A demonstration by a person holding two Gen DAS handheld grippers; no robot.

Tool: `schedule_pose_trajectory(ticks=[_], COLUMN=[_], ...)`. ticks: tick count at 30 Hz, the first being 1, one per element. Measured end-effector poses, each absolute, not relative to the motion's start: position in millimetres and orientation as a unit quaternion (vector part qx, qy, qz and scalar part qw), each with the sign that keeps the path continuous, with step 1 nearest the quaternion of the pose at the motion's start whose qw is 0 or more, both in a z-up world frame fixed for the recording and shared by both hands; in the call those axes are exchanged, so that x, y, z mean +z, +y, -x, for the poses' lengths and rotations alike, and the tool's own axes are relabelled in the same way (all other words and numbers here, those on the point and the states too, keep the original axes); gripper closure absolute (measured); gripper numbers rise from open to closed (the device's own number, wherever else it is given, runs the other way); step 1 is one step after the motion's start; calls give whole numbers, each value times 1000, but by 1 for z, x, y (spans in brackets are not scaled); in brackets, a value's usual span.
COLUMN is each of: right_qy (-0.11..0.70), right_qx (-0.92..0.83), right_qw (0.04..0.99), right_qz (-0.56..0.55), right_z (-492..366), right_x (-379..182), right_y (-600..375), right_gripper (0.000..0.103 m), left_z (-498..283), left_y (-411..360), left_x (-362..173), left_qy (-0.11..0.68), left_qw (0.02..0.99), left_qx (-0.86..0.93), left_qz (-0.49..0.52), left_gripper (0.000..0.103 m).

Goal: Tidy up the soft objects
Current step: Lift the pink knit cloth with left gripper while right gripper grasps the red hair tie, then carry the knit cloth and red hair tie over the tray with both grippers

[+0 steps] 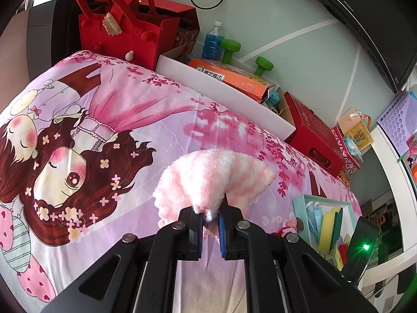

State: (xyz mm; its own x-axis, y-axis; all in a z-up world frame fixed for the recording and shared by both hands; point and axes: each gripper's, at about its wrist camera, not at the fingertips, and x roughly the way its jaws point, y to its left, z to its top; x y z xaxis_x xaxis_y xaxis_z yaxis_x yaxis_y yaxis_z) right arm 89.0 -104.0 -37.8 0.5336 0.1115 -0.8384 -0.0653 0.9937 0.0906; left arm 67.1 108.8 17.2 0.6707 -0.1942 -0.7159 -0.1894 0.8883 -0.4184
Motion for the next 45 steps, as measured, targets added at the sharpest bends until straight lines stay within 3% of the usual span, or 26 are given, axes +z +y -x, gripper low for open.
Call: schedule_pose_trajectory(ticks=[15, 25, 45], right_qy=[465, 402, 391], right_qx=[57, 52, -39], right_qw=[883, 912, 913], right_qz=[-39, -56, -113], right_z=[-84, -62, -40], right_x=[-25, 27, 44], right_y=[-109, -129, -234], right_gripper=[78, 78, 78], left_z=[-68, -60, -61], left_y=[103, 90, -16], left_x=[20, 44, 70], left_qy=[402, 369, 338], left_qw=[887, 903, 907], left_qx=[-8, -32, -177], left_qz=[228, 220, 178], left_gripper=[94, 94, 94])
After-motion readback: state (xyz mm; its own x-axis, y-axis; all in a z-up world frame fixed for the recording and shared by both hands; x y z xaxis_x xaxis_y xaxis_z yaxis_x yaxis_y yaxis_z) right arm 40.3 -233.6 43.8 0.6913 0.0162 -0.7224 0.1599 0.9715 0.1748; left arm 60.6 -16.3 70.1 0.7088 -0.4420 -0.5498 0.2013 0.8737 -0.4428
